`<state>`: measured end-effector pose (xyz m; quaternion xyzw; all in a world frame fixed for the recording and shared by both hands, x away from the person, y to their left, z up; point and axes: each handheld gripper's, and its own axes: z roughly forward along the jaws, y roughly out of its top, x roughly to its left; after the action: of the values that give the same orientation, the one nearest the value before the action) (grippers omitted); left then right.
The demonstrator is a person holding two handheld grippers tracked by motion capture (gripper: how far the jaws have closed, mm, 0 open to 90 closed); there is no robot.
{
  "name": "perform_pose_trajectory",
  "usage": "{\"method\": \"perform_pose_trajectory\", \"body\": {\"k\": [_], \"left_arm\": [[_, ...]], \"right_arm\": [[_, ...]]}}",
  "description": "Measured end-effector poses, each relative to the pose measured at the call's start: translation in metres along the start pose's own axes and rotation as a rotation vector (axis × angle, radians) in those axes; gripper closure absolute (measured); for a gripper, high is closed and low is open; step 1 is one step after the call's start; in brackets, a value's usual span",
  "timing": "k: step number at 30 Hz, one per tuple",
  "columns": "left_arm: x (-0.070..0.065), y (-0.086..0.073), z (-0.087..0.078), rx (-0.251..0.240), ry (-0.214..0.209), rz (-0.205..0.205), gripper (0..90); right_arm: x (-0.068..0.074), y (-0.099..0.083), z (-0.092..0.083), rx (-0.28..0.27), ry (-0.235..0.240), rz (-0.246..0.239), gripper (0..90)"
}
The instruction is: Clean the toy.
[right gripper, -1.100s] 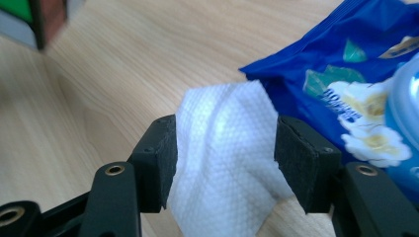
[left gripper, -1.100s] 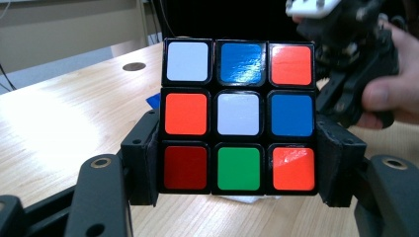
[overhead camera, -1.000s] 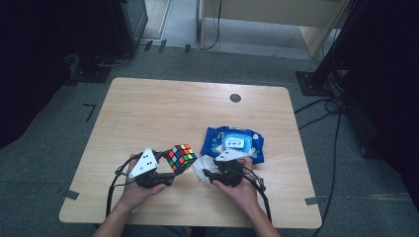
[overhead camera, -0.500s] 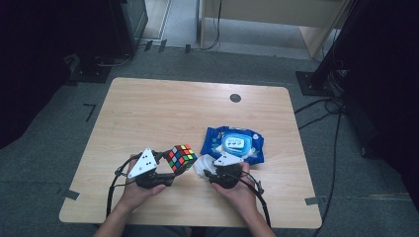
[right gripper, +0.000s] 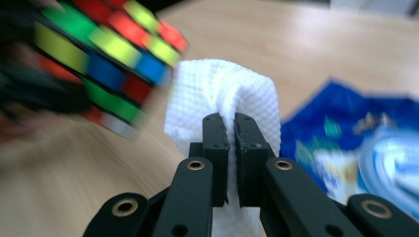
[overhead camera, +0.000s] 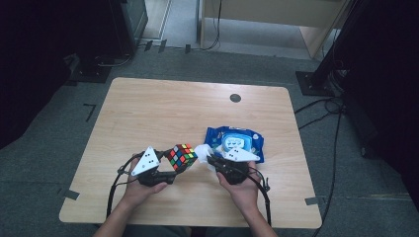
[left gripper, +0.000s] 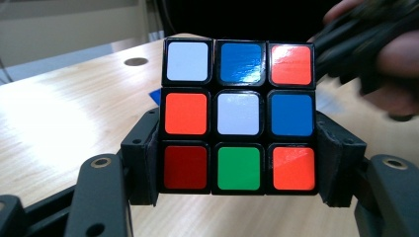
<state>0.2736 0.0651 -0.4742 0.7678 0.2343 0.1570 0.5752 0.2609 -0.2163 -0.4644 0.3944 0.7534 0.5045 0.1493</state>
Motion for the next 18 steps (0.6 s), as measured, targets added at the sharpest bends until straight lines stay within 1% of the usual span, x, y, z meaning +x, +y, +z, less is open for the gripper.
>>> {"method": "perform_pose_trajectory", "body": {"k": [1, 3, 4, 5, 6, 7, 8, 9, 10, 11, 12, 13, 15, 17, 18], "left_arm": [[0.001, 0.001, 0.003, -0.008, 0.008, -0.006, 34.2], [0.006, 0.001, 0.008, -0.025, 0.012, -0.026, 34.2], [0.008, 0.001, 0.012, -0.037, 0.006, -0.044, 34.2], [0.010, 0.001, 0.014, -0.045, -0.003, -0.053, 34.2], [0.012, 0.000, 0.019, -0.047, -0.014, -0.056, 34.2], [0.013, -0.001, 0.022, -0.039, -0.009, -0.045, 34.2], [0.014, -0.003, 0.027, -0.029, 0.011, -0.013, 34.2], [0.015, -0.006, 0.032, -0.031, 0.029, 0.023, 34.2], [0.015, -0.009, 0.036, -0.021, 0.043, 0.039, 34.2], [0.016, -0.011, 0.039, -0.015, 0.043, 0.034, 34.2], [0.017, -0.013, 0.042, -0.010, 0.033, 0.029, 34.2], [0.017, -0.015, 0.044, 0.001, 0.030, 0.032, 34.2], [0.016, -0.017, 0.046, 0.014, 0.026, 0.037, 34.2], [0.015, -0.018, 0.047, 0.011, 0.003, 0.009, 34.2], [0.013, -0.019, 0.046, -0.001, 0.000, -0.002, 34.2]], "right_arm": [[0.003, 0.006, -0.004, -0.033, 0.014, -0.001, 86.1], [0.005, 0.013, -0.008, -0.075, 0.017, -0.007, 86.1], [0.005, 0.017, -0.009, -0.097, 0.019, -0.010, 86.1], [0.004, 0.022, -0.011, -0.124, 0.019, -0.004, 86.1], [0.002, 0.025, -0.012, -0.134, 0.023, 0.005, 86.1], [0.000, 0.030, -0.014, -0.155, 0.028, 0.024, 86.2], [-0.002, 0.032, -0.015, -0.170, 0.030, 0.032, 86.1], [-0.003, 0.035, -0.016, -0.187, 0.039, 0.049, 86.1], [-0.004, 0.038, -0.017, -0.198, 0.052, 0.060, 86.1], [-0.004, 0.040, -0.017, -0.208, 0.064, 0.071, 86.2], [-0.004, 0.040, -0.015, -0.211, 0.076, 0.075, 86.1], [-0.002, 0.040, -0.013, -0.207, 0.091, 0.072, 86.1], [0.003, 0.038, -0.005, -0.191, 0.108, 0.055, 86.0], [0.009, 0.035, 0.001, -0.178, 0.115, 0.036, 85.7], [0.011, 0.034, 0.004, -0.177, 0.114, 0.028, 85.6]]}}
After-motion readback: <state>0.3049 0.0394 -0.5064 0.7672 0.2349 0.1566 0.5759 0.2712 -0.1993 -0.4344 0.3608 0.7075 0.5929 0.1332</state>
